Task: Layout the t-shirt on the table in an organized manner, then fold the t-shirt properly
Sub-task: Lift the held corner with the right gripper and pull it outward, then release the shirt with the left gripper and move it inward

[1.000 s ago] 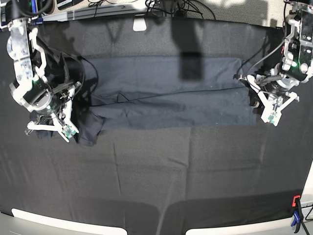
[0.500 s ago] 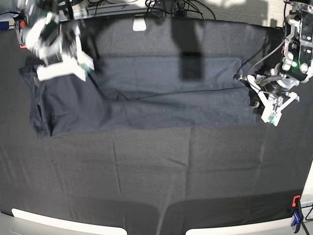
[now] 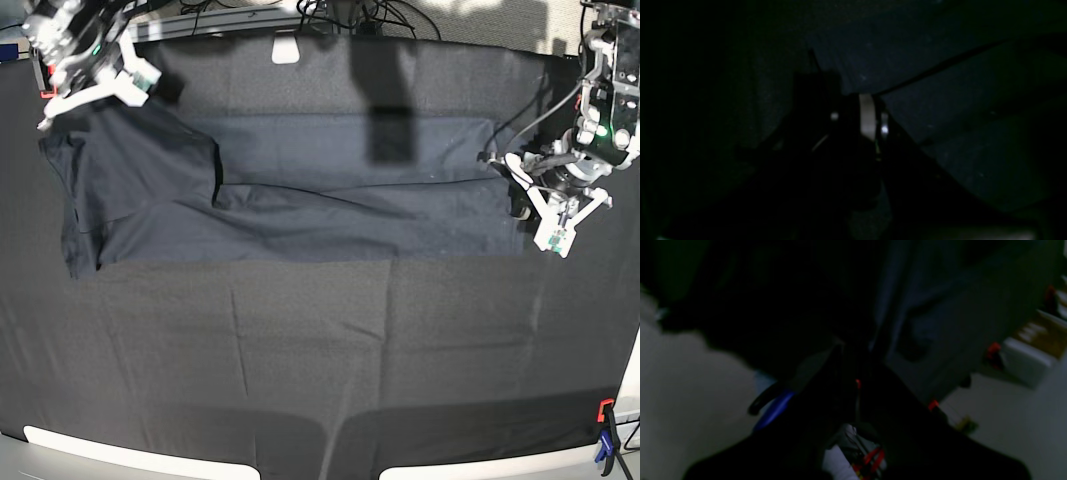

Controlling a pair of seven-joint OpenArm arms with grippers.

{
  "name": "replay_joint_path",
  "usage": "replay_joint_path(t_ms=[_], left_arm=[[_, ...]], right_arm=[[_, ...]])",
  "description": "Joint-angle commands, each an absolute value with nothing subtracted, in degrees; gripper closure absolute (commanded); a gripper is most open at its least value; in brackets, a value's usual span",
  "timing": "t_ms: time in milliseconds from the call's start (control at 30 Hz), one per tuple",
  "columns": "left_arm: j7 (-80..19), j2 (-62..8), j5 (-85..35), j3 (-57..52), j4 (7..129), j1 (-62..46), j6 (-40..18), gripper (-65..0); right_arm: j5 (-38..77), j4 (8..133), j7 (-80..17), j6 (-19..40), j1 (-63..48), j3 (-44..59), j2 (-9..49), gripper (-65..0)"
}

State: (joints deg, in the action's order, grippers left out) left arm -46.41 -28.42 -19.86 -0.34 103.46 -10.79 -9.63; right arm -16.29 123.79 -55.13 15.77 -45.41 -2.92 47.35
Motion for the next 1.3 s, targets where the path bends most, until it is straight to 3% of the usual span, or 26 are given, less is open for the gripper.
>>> replay_joint_path(t_ms=[0, 67, 200, 267, 467, 600, 767, 867, 1067, 1267], left_arm=[[-45.1, -29.2, -20.0, -0.7, 104.5, -10.2, -9.4, -6.2], [-45.1, -29.2, -20.0, -0.7, 104.5, -10.2, -9.4, -8.4], [-46.4, -29.2, -20.0, -0.7, 104.5, -10.2, -9.4, -23.0], [-50.2, -29.2, -20.0, -0.7, 104.5, -10.1, -9.4, -26.9], [-58.5, -29.3, -19.9, -0.7, 104.7, -10.1, -9.4, -26.9], [-49.2, -29.4, -19.7, -0.7, 108.3, -10.1, -10.3, -26.9], [-40.1, -29.4, -23.5, -0.7, 116.6, -10.2, -20.6, -26.9], [-33.1, -28.9, -27.9, -0.5, 117.6, -10.1, -22.2, -26.9], [-31.8, -18.8, -24.4, 4.1, 102.8, -4.6, -18.7, -26.9], [-40.4, -11.8, -22.7, 8.5, 93.1, 2.0, -17.8, -26.9]], right_arm=[[-16.9, 124.8, -55.4, 14.5, -45.6, -2.6, 48.4, 0.0], [-17.0, 124.8, -55.5, 14.4, -45.6, -2.6, 48.4, 0.0], [-17.0, 124.8, -55.8, 14.4, -45.6, -2.6, 48.4, 0.0], [-17.0, 124.8, -56.2, 14.4, -45.6, -2.6, 48.4, 0.0], [-17.0, 124.8, -56.6, 14.4, -45.6, -2.6, 48.4, 0.0], [-17.0, 124.8, -56.6, 14.4, -45.6, -2.6, 48.4, 0.0], [-17.0, 124.8, -57.2, 14.4, -45.6, -2.6, 48.4, 0.0], [-17.0, 124.8, -57.5, 14.4, -45.6, -2.6, 48.4, 0.0], [-17.0, 124.8, -57.5, 14.4, -45.6, -2.6, 48.4, 0.0], [-17.0, 124.8, -57.7, 14.4, -45.6, -2.6, 48.4, 0.0]])
